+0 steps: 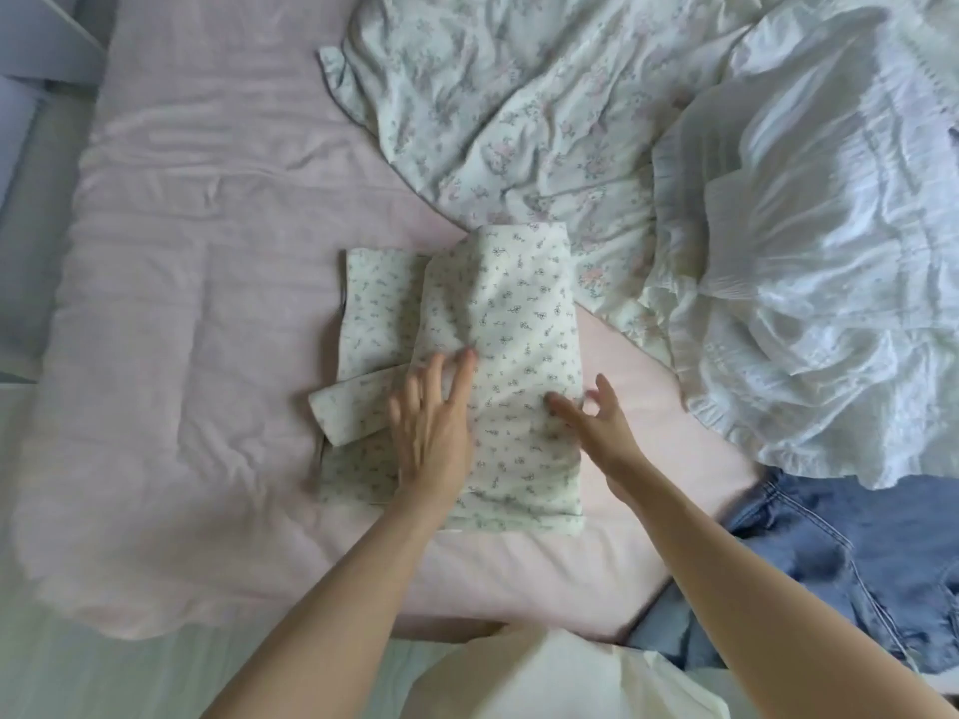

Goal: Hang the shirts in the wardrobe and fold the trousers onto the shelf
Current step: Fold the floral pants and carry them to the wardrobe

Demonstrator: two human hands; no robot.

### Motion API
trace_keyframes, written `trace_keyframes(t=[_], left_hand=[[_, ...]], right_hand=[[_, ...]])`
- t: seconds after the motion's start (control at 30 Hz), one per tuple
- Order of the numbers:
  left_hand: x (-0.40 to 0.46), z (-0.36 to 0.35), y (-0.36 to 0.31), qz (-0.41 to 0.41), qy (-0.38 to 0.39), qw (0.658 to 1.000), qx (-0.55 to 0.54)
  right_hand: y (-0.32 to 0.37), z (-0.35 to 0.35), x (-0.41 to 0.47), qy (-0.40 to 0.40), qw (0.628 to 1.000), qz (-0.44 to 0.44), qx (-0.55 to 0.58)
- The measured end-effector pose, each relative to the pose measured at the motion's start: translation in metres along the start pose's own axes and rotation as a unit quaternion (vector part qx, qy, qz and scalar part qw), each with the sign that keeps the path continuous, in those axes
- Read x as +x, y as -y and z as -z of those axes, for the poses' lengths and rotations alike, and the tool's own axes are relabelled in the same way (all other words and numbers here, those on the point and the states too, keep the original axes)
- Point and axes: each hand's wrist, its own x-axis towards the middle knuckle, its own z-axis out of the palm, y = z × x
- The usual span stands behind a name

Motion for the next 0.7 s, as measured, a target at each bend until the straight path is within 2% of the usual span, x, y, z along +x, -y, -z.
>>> trace_keyframes(t=[0.07,0.13,0.17,0.2,0.27,0.3,0.33,0.4,0.47,0.5,0.6,0.63,0.7], left_hand=[[-0.003,-0.005,0.008,-0.018,0.001,0.998,-0.066],[0.005,-0.001,0.022,0.057,0.057,0.980,-0.179],[0.011,0.003,0.031,0.121,0.114,0.954,-0.252],[0.018,0.008,0.039,0.185,0.181,0.901,-0.348],[0.030,0.024,0.057,0.283,0.250,0.738,-0.559],[0.035,0.035,0.068,0.315,0.262,0.672,-0.617],[0.039,0.046,0.083,0.327,0.271,0.637,-0.643],[0.042,0.067,0.109,0.316,0.271,0.611,-0.673],[0.040,0.079,0.129,0.306,0.227,0.605,-0.700],[0.039,0.082,0.139,0.302,0.198,0.628,-0.689],[0.035,0.082,0.153,0.269,0.146,0.755,-0.579],[0.034,0.082,0.160,0.269,0.143,0.776,-0.552],[0.033,0.082,0.170,0.283,0.138,0.791,-0.524]], right_hand=[[0.007,-0.007,0.003,0.054,0.998,0.018,0.039],[0.017,-0.019,0.000,0.054,0.996,0.067,0.004],[0.023,-0.030,-0.004,0.047,0.994,0.092,-0.035],[0.028,-0.040,-0.009,0.049,0.986,0.129,-0.092],[0.035,-0.063,-0.019,0.079,0.952,0.192,-0.225],[0.038,-0.073,-0.024,0.108,0.944,0.195,-0.242],[0.043,-0.083,-0.030,0.147,0.949,0.178,-0.216],[0.047,-0.104,-0.033,0.222,0.953,0.143,-0.150],[0.049,-0.123,-0.035,0.261,0.940,0.156,-0.155],[0.051,-0.137,-0.034,0.267,0.935,0.172,-0.157],[0.058,-0.162,-0.033,0.221,0.925,0.242,-0.194],[0.056,-0.170,-0.031,0.182,0.906,0.290,-0.248],[0.051,-0.176,-0.029,0.113,0.864,0.339,-0.355]])
